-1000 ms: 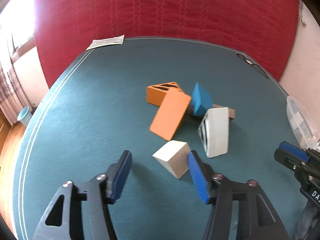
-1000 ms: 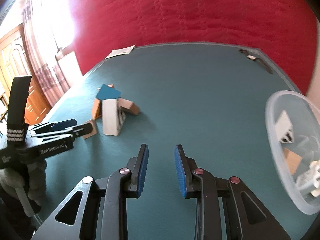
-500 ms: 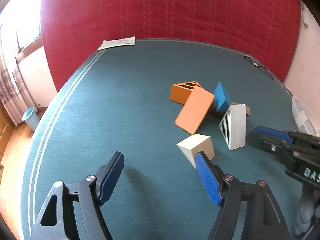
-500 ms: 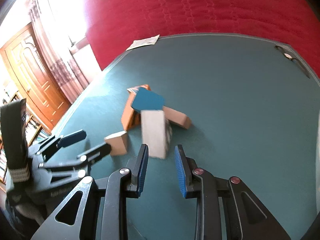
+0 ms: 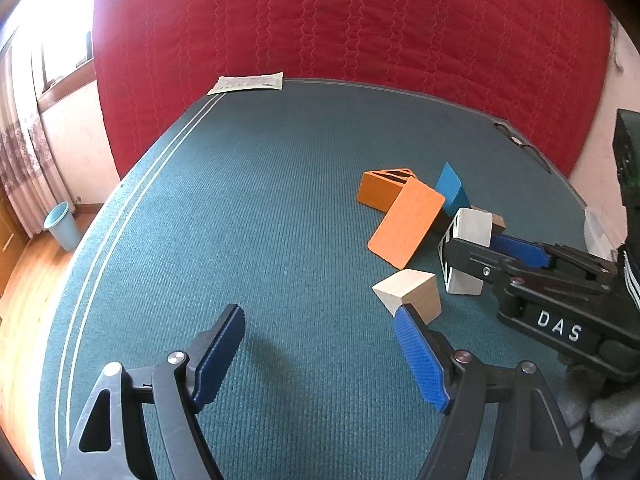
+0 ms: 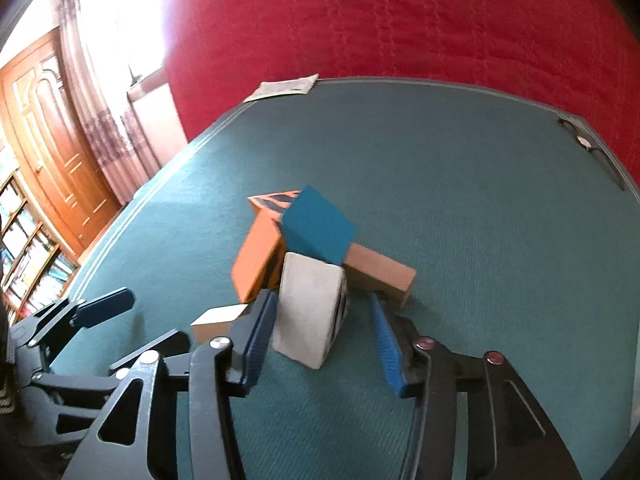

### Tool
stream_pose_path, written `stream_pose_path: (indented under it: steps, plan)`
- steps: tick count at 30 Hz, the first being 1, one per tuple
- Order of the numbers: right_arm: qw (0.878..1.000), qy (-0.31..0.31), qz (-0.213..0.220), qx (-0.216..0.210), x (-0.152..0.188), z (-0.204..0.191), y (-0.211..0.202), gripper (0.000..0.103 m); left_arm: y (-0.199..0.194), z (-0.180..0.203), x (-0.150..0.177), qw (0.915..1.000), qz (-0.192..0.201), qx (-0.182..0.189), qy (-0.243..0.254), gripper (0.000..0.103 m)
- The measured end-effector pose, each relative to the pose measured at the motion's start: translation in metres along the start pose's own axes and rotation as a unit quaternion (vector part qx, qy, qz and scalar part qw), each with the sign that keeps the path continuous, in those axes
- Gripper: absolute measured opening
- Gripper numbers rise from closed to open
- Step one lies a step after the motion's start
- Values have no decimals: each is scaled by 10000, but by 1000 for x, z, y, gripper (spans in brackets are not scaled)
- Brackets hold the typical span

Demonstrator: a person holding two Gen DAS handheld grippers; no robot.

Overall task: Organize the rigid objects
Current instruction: 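Close the right gripper on the white flat block while the left gripper closes on the light wood cube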

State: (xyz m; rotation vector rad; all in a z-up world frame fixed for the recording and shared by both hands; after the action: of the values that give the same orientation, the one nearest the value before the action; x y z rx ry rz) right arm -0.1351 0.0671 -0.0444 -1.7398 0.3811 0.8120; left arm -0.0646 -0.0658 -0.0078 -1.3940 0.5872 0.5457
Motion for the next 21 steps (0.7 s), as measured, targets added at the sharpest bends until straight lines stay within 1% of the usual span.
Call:
stream_pose_path:
  steps: [3,8,13,17,21]
  plan:
    - [9999,120,-40,-84,-3,3,2,51,0,1,0,10000,0,-48,7,81]
    - [10000,37,8,-15,-3,3,1,51,0,2,0,9999,12,-93,38,81]
    - [9999,-79,42,101,1,6,-5,43,0,0,1,10000,0,-90,-1,81]
    - [9993,-187,95,320,3,11,-13,42,-1,-1,1,10000,12,-76,-10,81]
    - [9966,-488,192,630,8,14,-19,41,-2,-1,0,9999,45,-91,-8,81]
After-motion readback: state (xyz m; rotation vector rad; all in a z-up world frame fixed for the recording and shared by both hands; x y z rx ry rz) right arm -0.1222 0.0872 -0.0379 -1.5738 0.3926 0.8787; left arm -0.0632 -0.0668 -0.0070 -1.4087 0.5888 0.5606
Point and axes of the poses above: each gripper's, at about its wrist camera, not at the fingertips, and y roughly the way its jaws point, z to its right, x to its underside, the point moved 5 cm from there along y, roughly the way its jaws point, and after that the axes turned 1 degree about x, right-handed, at the moved point
